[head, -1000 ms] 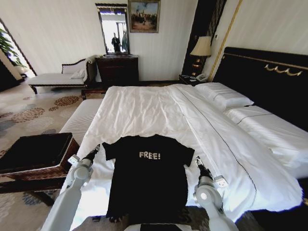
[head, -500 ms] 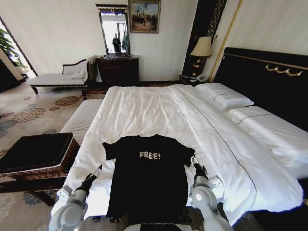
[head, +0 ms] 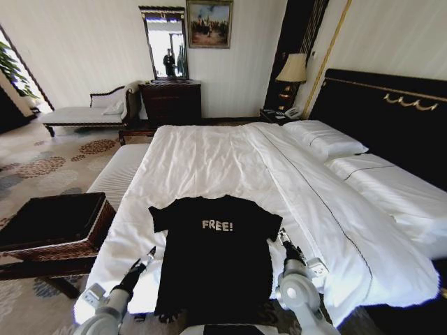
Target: Fold the clothes on the bed and place them into the basket.
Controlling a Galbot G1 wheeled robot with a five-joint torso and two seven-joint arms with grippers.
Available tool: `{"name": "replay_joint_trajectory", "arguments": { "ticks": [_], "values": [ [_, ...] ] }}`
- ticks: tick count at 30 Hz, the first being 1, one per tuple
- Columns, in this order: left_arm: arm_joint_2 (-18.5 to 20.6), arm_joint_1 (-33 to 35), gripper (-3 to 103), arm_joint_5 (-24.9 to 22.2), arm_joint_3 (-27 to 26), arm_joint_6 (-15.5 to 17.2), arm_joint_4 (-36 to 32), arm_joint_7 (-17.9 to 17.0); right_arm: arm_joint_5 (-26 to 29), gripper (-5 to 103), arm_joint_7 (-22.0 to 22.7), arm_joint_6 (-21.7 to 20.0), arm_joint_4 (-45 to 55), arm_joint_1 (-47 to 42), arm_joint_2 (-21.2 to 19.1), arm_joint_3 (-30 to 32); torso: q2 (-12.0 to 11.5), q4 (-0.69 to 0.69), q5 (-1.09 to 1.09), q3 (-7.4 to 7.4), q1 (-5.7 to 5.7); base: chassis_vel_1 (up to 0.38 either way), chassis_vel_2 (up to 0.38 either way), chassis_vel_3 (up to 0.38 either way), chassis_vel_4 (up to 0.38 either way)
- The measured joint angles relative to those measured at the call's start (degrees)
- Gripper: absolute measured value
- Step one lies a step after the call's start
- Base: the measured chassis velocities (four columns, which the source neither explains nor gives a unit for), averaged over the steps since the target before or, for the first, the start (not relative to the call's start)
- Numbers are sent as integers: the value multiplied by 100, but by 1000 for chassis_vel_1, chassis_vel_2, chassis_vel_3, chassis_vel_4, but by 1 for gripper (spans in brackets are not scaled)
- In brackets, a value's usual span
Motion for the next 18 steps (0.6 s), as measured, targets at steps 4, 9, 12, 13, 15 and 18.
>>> {"name": "replay_joint_trajectory", "arguments": {
  "ticks": [4,9,12,13,15,18],
  "values": [
    [-105,-148,100,915,9,-189,-66,-400,426,100,-369,229,-18,-56,-201,55,0,1,-2,0,0,0,0,0,0],
    [-99,-183,100,1731,50,-401,-90,-673,634,100,-733,337,252,-363,-428,244,0,1,-2,0,1,0,0,0,0],
    [288,-118,100,2031,48,-567,-219,-893,829,100,-1274,637,239,-770,-717,432,0,0,-3,0,1,0,0,0,0],
    [288,-118,100,2031,48,-567,-219,-893,829,100,-1274,637,239,-770,-717,432,0,0,-3,0,1,0,0,0,0],
    [551,-37,100,1876,24,-633,-312,-913,795,100,-1559,720,162,-902,-749,478,0,1,1,0,1,0,0,0,0],
    [784,-64,100,1594,-94,-991,-136,-820,824,100,-2048,812,-246,-785,-551,489,0,-4,-5,0,1,0,0,0,0]
  ]
}}
